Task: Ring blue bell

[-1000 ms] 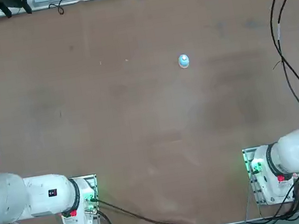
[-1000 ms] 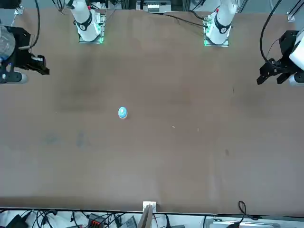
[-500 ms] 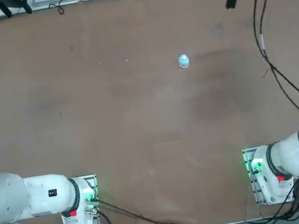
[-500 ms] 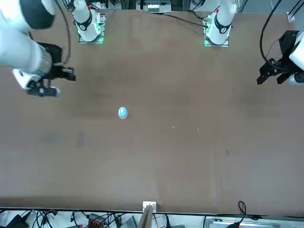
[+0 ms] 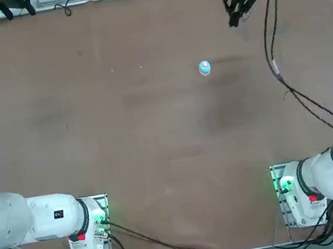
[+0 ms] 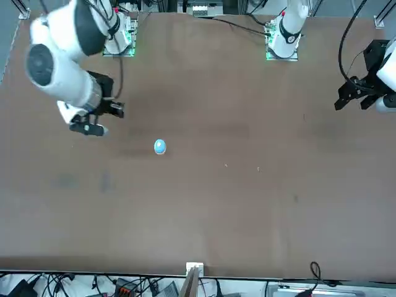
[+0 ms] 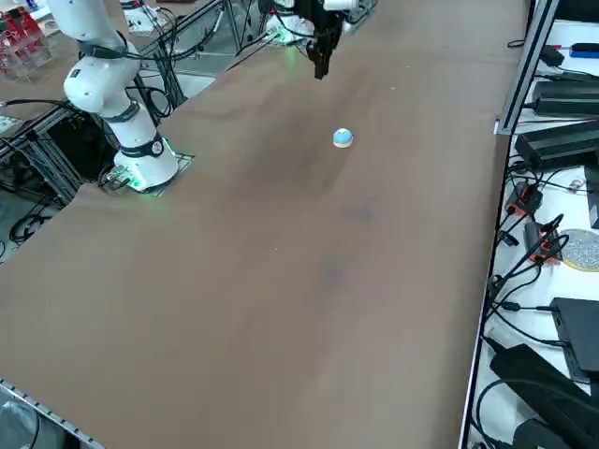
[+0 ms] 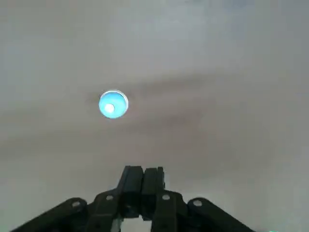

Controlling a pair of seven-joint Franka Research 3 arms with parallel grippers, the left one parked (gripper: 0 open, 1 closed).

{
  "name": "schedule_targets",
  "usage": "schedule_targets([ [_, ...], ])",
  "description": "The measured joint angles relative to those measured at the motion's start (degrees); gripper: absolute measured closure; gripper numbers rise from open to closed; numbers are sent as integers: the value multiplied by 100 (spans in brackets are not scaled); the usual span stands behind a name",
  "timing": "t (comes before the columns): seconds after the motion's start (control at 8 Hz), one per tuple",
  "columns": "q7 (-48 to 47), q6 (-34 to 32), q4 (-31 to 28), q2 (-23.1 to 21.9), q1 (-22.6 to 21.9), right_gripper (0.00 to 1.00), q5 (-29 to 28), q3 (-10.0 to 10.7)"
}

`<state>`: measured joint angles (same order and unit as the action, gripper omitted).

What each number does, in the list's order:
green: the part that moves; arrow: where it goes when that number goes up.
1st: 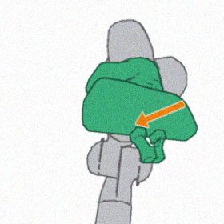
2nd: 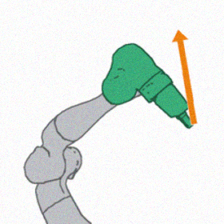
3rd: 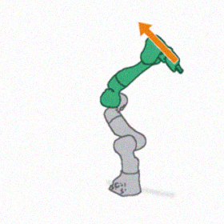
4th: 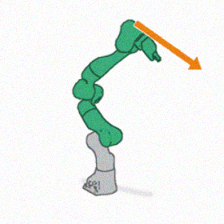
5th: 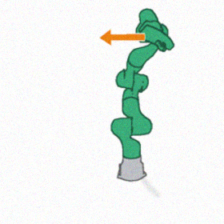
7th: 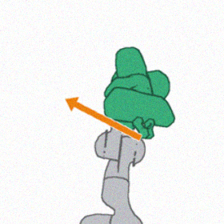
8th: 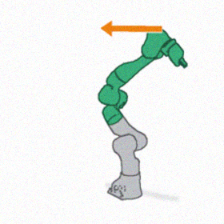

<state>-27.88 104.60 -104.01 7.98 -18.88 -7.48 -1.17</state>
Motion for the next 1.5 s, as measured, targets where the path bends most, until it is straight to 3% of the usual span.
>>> schedule_targets([
  [0.38, -325, 725, -365, 196, -295, 99, 0, -1],
  [1.12, -1178, 2250, -471, 1144, -961, 99, 0, 0],
  [1.5, -1256, 2798, -583, 1459, -1026, 99, 5, 14],
])
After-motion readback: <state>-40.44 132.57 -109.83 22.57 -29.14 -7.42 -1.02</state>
